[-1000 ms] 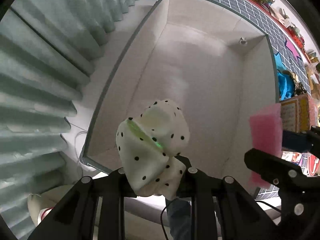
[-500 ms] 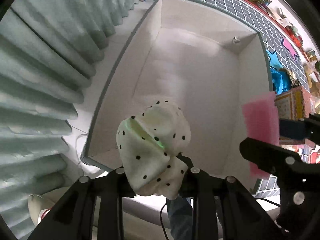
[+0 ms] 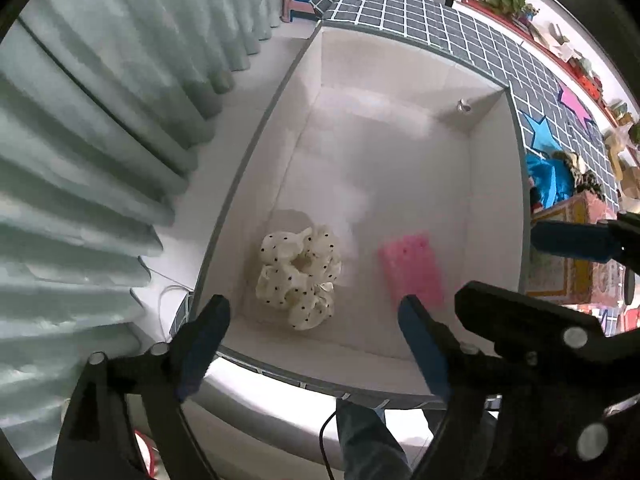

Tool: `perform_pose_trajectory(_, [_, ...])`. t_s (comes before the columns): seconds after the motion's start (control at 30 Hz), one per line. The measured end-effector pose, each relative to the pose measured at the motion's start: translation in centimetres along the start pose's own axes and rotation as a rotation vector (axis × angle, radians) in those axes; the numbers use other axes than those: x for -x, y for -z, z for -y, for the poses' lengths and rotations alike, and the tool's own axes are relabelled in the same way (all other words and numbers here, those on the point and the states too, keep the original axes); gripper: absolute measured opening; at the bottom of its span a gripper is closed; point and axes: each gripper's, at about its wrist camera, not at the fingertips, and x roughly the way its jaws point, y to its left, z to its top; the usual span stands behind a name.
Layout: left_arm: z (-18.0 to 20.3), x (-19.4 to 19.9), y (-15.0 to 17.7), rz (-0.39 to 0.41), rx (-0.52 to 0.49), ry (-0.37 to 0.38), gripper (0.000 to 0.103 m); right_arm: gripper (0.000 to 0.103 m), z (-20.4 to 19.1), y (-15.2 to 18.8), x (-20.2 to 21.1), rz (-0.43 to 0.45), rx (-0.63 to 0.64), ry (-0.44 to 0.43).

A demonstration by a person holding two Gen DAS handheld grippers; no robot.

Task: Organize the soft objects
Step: 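Open both tools to drop scrunchie and sponge into the box, then grasp the beige sock with left tool while right tool grasps leopard cloth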

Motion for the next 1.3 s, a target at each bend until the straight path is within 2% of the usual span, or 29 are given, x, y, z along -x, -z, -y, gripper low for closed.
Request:
perform_pose_trajectory(0.03, [-0.1,0.0,-0.1,0.003,0.006,0.005,0.090,0.076,0.1,0.0,0.2,0.005,-0.003,-0.001])
perform_pose_trajectory(0.13, [-0.8,0.3,-0.3,0.008,0.043,0.025,0.095,0.095,0.0,0.1,0.7,0.025,0.004,0.045])
perform_pose_trajectory(0.17, [-0.9,0.4,-0.3,0.009,0.052,0.029,0.102,0.100,0.1,0.1,1.0,0.036,0.003,0.053])
perform_pose_trajectory(0.2, [-1.0,0.6,-0.4,0.012,0.060,0.036,0.103,0.101,0.4,0.1,1.3,0.047,-0.003,0.049])
perform_pose_trajectory(0.3, [-1.1,1.4,-0.9,0.022,0.072,0.063,0.103,0.102,1.5,0.0,2.8,0.086,-0.036,0.025])
perform_pose_trajectory(0.5, [1.8,3.4,-2.4,0.049,0.028,0.102,0.103,0.102,5.3,0.4,6.8,0.170,-0.129,0.048])
perform_pose_trajectory(0.7, [5.1,4.7,-4.1,0.043,-0.024,0.148,0.103,0.102,13.4,2.7,9.7,0.214,-0.317,0.113])
perform_pose_trajectory(0.87, [8.0,5.0,-4.7,0.016,-0.065,0.160,0.103,0.102,22.0,5.4,8.5,0.154,-0.548,0.131])
perform_pose_trajectory(1.0, [9.8,5.0,-5.2,-0.007,-0.085,0.144,0.103,0.102,26.3,6.8,6.3,0.102,-0.661,0.119])
perform_pose_trajectory(1.3, [12.9,4.9,-6.2,-0.044,-0.098,0.095,0.103,0.102,32.0,5.1,1.3,0.068,-0.807,-0.051])
